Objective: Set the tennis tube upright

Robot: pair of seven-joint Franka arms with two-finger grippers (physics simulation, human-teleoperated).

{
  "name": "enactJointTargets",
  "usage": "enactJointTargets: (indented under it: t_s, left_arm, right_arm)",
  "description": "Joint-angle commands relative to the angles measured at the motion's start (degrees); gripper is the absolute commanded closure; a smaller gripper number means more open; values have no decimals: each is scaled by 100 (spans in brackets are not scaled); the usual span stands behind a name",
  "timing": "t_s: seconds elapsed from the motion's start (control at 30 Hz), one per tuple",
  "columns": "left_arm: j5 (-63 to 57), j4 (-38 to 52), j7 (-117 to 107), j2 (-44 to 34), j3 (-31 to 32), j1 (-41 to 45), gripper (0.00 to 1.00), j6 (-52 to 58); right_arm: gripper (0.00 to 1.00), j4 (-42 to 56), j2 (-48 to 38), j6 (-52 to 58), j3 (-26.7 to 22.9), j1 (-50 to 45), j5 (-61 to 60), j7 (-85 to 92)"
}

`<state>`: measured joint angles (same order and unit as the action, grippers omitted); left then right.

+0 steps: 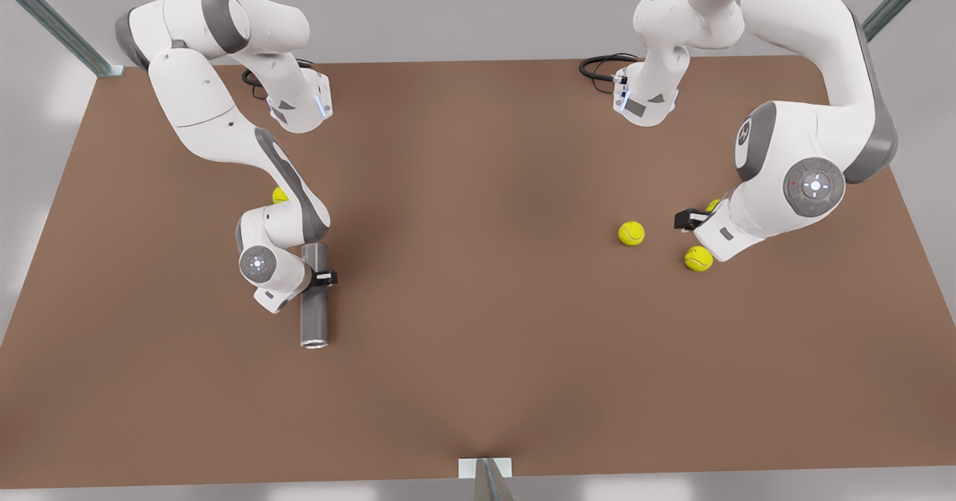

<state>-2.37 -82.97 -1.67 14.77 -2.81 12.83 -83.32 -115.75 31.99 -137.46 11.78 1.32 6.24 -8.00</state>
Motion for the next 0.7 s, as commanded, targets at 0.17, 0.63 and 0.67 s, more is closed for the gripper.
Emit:
enactJointTargets:
  t_s: [0.17,0.63,0.67]
  left_arm:
    - [0,0,0,0,0,9,0,9]
    - [0,0,0,8,0,9,0,9]
    - [0,0,0,8,0,9,0,9]
  right_arm:
    - [20,26,0,0,0,0,0,0]
    - [26,106,-9,79,9,-44,9,-17]
    - [26,106,-18,79,9,-35,9,-9]
